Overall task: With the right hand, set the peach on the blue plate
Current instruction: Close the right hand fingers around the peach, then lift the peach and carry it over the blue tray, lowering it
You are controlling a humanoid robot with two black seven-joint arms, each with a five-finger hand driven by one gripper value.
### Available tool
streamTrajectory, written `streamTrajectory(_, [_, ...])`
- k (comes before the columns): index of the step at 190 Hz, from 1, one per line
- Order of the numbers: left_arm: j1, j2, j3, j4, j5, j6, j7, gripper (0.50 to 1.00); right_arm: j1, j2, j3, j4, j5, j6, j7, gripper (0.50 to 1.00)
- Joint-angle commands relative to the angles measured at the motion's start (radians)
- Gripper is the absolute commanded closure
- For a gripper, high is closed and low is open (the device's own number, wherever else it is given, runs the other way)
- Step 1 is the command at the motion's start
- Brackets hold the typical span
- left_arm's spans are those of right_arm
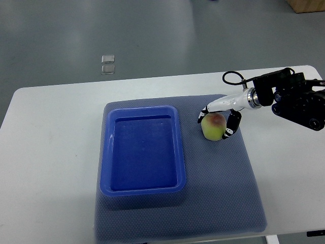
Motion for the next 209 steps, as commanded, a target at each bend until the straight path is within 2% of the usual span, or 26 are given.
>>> streamTrajectory(1, [0.000, 0.000, 0.000, 0.000, 0.000, 0.001, 0.000, 0.500, 0.003, 0.000, 0.001, -0.001, 0.000, -0.002, 0.000, 0.785])
streamTrajectory(16, [0.000, 0.000, 0.000, 0.000, 0.000, 0.001, 0.000, 0.500, 0.009, -0.001, 0.005, -0.001, 0.002, -0.008, 0.000, 0.801])
streamTrajectory(44, [0.000, 0.000, 0.000, 0.001, 0.000, 0.001, 0.000, 0.500, 0.029, -0.001, 0.017, 0.002, 0.003, -0.029, 0.000, 0.801])
streamTrajectory(45, [0.000, 0.000, -0.001, 0.001, 0.000, 0.001, 0.000, 0.500, 0.082, 0.013, 0.017, 0.010, 0.005, -0.034, 0.000, 0.801])
streamTrajectory(54, [0.000, 0.000, -0.001, 0.001, 0.000, -0.001, 0.000, 0.500, 0.130, 0.039, 0.017, 0.010, 0.018, -0.036, 0.002, 0.801])
streamTrajectory(80, [0.000, 0.000, -0.001, 0.000, 0.000, 0.001, 0.000, 0.500, 0.178, 0.072, 0.017, 0.010, 0.023, -0.036, 0.003, 0.799])
streamTrajectory(81, [0.000, 0.000, -0.001, 0.000, 0.000, -0.001, 0.000, 0.500, 0.204, 0.110, 0.017, 0.010, 0.026, -0.033, 0.005, 0.797])
streamTrajectory(85, [0.000, 0.000, -0.001, 0.000, 0.000, -0.001, 0.000, 0.500, 0.211, 0.129, 0.017, 0.008, 0.026, -0.031, 0.006, 0.797])
streamTrajectory(105, [0.000, 0.000, -0.001, 0.001, 0.000, 0.001, 0.000, 0.500, 0.221, 0.165, 0.017, 0.004, 0.026, -0.029, 0.008, 0.795])
streamTrajectory(106, [0.000, 0.000, -0.001, 0.001, 0.000, 0.001, 0.000, 0.500, 0.224, 0.201, 0.017, -0.001, 0.026, -0.028, 0.009, 0.793])
streamTrajectory(121, [0.003, 0.000, -0.003, 0.004, 0.000, 0.001, 0.001, 0.500, 0.221, 0.272, 0.008, -0.009, 0.023, -0.028, 0.012, 0.787])
streamTrajectory(130, [0.003, 0.000, -0.003, 0.004, 0.000, 0.001, 0.001, 0.500, 0.221, 0.272, 0.008, -0.009, 0.023, -0.028, 0.012, 0.787])
streamTrajectory(131, [0.005, 0.000, -0.001, 0.006, 0.000, 0.001, 0.000, 0.500, 0.213, 0.313, 0.002, -0.019, 0.023, -0.032, 0.012, 0.787])
streamTrajectory(133, [0.005, 0.000, -0.001, 0.006, 0.000, -0.001, 0.000, 0.500, 0.212, 0.322, 0.001, -0.021, 0.021, -0.034, 0.012, 0.787])
streamTrajectory(155, [0.006, 0.000, -0.001, 0.003, 0.000, 0.001, 0.000, 0.500, 0.190, 0.396, -0.026, -0.064, 0.021, -0.037, 0.012, 0.781])
streamTrajectory(165, [0.006, 0.000, -0.001, 0.003, 0.000, 0.001, 0.000, 0.500, 0.190, 0.396, -0.026, -0.064, 0.021, -0.037, 0.012, 0.781])
streamTrajectory(172, [0.006, 0.000, -0.001, 0.001, 0.000, 0.001, 0.000, 0.500, 0.170, 0.413, -0.040, -0.104, 0.021, -0.039, 0.014, 0.767])
streamTrajectory(209, [0.006, 0.000, 0.000, 0.000, 0.000, 0.001, 0.001, 0.500, 0.127, 0.413, -0.041, -0.142, 0.018, -0.039, 0.012, 0.705])
